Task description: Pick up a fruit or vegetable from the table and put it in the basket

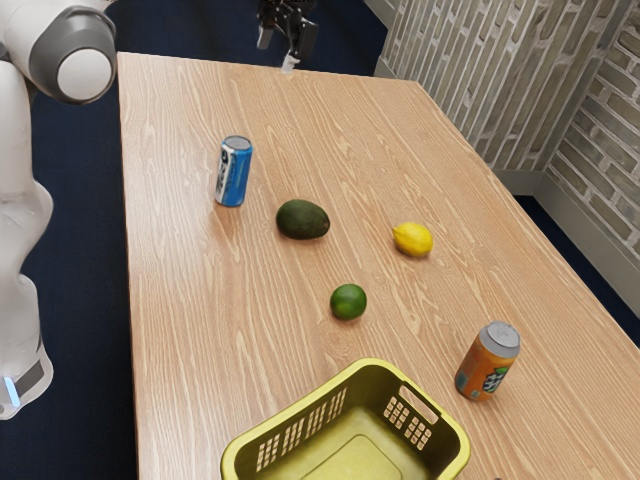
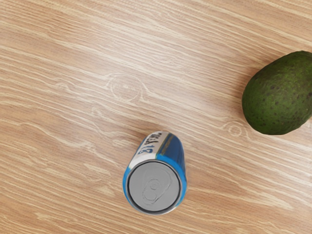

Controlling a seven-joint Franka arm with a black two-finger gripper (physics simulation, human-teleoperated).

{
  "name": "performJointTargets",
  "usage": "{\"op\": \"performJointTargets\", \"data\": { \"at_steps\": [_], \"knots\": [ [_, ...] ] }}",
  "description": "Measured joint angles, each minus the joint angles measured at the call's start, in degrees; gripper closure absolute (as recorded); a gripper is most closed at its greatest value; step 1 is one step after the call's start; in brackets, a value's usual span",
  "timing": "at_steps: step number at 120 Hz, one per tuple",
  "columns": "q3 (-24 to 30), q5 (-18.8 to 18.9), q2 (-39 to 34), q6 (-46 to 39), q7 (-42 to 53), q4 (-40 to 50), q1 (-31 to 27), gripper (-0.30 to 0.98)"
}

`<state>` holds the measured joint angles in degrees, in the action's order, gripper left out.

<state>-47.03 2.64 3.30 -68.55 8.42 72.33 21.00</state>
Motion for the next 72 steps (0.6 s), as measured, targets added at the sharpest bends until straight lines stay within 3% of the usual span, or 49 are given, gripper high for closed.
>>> {"op": "performJointTargets", "data": {
  "at_steps": [18, 46, 51, 58, 66, 72],
  "knots": [
    [0.02, 0.00, 0.10, -4.85, 1.76, 0.02, 4.06, 0.02],
    [0.00, 0.02, 0.06, -7.87, 3.75, -0.12, 2.31, 0.02],
    [0.43, 0.69, -0.35, -7.67, 4.03, -4.36, 2.31, 0.02],
    [1.18, 2.43, -1.79, -6.79, 4.49, -13.54, 5.13, 0.02],
    [2.42, 3.55, 2.00, -6.38, 5.55, -13.75, 6.44, 0.02],
    [3.43, 2.99, 5.11, -6.18, 6.36, -13.50, 12.30, 0.02]
  ]
}}
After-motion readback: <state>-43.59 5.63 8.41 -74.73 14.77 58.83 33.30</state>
